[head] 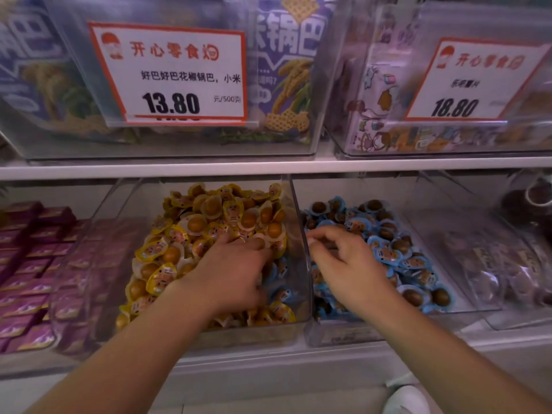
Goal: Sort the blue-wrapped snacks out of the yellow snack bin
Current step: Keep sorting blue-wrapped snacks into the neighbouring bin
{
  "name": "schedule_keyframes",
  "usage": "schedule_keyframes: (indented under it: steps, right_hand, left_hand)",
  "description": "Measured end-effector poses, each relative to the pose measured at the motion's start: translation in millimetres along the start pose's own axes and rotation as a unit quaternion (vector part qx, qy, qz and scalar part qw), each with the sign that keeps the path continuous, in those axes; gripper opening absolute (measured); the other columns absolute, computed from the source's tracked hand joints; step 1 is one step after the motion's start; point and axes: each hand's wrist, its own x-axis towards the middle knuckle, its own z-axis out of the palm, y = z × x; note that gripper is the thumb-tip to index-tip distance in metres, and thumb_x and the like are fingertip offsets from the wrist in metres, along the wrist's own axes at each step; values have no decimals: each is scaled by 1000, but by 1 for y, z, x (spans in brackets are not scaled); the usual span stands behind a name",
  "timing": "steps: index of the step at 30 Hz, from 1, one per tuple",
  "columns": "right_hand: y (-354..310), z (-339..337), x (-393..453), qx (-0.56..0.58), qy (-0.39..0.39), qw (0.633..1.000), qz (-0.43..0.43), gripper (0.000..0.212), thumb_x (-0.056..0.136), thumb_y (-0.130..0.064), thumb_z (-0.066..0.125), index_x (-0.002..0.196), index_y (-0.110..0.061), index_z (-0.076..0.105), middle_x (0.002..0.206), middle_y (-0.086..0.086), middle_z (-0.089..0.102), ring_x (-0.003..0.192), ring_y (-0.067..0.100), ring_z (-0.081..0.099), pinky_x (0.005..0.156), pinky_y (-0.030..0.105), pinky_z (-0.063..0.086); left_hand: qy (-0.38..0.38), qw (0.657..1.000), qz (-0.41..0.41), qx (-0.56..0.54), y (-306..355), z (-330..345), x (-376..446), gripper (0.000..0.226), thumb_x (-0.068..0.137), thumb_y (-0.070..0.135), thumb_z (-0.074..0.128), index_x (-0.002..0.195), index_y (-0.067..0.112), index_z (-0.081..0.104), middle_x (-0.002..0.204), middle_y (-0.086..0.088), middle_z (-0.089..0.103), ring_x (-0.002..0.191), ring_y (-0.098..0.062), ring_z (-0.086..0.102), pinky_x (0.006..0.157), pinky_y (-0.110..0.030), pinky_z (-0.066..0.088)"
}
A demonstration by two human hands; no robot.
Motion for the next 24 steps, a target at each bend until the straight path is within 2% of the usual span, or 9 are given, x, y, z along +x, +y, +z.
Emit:
schedule_keyframes:
  steps: [5, 9, 11, 13, 15, 18, 20, 22, 24]
  right_hand:
    - [-1, 0, -2, -2, -1, 1000, -3, 17, 98, -37, 52, 103, -34, 68, 92, -16, 70, 87, -1, 65, 77, 26, 54]
    - [-3, 0, -2, -2, -4, 1000, -2, 16, 98, -37, 52, 102, -33, 68, 93, -14, 70, 88, 0, 65, 79, 31, 55]
    - [-4, 0, -1, 3, -2, 1000, -2, 16, 98, -36, 53, 100, -31, 68, 91, -12, 71, 86, 1, 65, 79, 32, 56]
    - [-5, 1, -1, 6, 0, 1000, 1, 16, 98, -35, 53, 100, -31, 68, 89, -11, 71, 85, 2, 66, 77, 32, 56]
    - [-6, 1, -1, 9, -2, 1000, 5, 16, 98, -34, 53, 100, -30, 68, 89, -10, 72, 85, 2, 66, 76, 30, 56]
    - [-7, 1, -1, 5, -2, 1000, 8, 16, 98, -35, 53, 100, -31, 68, 89, -10, 72, 84, 1, 66, 73, 24, 53]
    - [-8, 1, -1, 2, 1, 1000, 8, 17, 98, -35, 52, 100, -31, 69, 89, -10, 72, 84, 1, 66, 71, 24, 53]
    - [-8, 2, -1, 6, 3, 1000, 10, 17, 98, -34, 52, 100, -30, 69, 88, -8, 73, 82, 3, 67, 71, 28, 54]
    - [-8, 1, 1, 12, 2, 1000, 10, 16, 98, -34, 53, 99, -30, 69, 87, -7, 73, 80, 5, 67, 71, 33, 56]
  left_hand:
    - [-17, 999, -13, 31, 15, 14, 12, 63, 80, 63, 55, 132, 27, 48, 133, -1, 51, 125, -25, 45, 105, -47, 29]
    - [-62, 998, 9, -1, 17, 15, 14, 82, 75, 68, 53, 144, 27, 37, 140, -5, 45, 129, -28, 41, 105, -45, 32]
    - [-83, 991, 18, -99, 15, 11, 16, 80, 71, 69, 58, 140, 32, 40, 136, 0, 51, 122, -22, 49, 99, -35, 40]
    - [-90, 977, 24, -194, 16, 8, 17, 73, 69, 63, 67, 133, 35, 45, 128, 7, 59, 110, -15, 58, 83, -24, 44]
    - [-66, 978, 23, -195, 19, 7, 16, 68, 71, 59, 71, 129, 33, 47, 124, 6, 62, 106, -16, 61, 78, -22, 44]
    - [-36, 992, 20, -120, 24, 11, 15, 60, 76, 54, 68, 128, 30, 52, 124, 1, 64, 110, -24, 61, 86, -35, 54]
    - [-42, 993, 27, -104, 25, 13, 15, 53, 79, 47, 69, 127, 29, 54, 121, -1, 65, 109, -25, 62, 85, -38, 55]
    - [-50, 989, 38, -130, 23, 12, 14, 46, 79, 39, 71, 122, 28, 59, 114, 1, 67, 102, -22, 63, 77, -31, 52]
    - [-43, 976, 34, -211, 18, 7, 14, 37, 78, 30, 75, 113, 26, 66, 101, 6, 67, 88, -10, 62, 66, -22, 44]
